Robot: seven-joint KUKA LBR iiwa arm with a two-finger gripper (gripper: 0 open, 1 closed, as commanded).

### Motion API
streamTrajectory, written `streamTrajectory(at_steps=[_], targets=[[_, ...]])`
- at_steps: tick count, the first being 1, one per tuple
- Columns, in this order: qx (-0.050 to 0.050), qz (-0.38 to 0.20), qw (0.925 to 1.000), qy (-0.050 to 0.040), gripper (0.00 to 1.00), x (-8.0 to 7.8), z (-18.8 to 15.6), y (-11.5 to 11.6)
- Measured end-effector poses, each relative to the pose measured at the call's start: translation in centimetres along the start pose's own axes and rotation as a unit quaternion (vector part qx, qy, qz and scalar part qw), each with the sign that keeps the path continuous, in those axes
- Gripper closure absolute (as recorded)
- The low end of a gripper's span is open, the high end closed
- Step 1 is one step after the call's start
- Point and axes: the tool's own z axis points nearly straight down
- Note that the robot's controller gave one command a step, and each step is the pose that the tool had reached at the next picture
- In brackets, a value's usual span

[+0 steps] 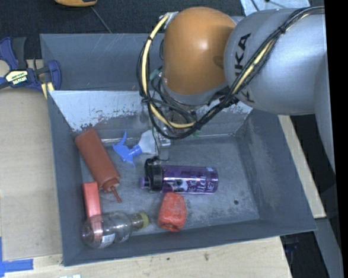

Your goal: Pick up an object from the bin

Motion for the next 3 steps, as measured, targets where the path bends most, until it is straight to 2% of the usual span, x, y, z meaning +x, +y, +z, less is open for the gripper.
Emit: streamTrajectory(at_steps=[1, 2, 3], targets=[[0.001, 0.008, 1.0000, 0.0015, 0.00, 3.5, 6.8, -1.7], [0.001, -0.033, 0.9995, 0.0059, 0.00, 4.4, 9.3, -3.3], [0.000, -0.001, 1.0000, 0.0029, 0.00, 4.0, 10.9, -5.3]])
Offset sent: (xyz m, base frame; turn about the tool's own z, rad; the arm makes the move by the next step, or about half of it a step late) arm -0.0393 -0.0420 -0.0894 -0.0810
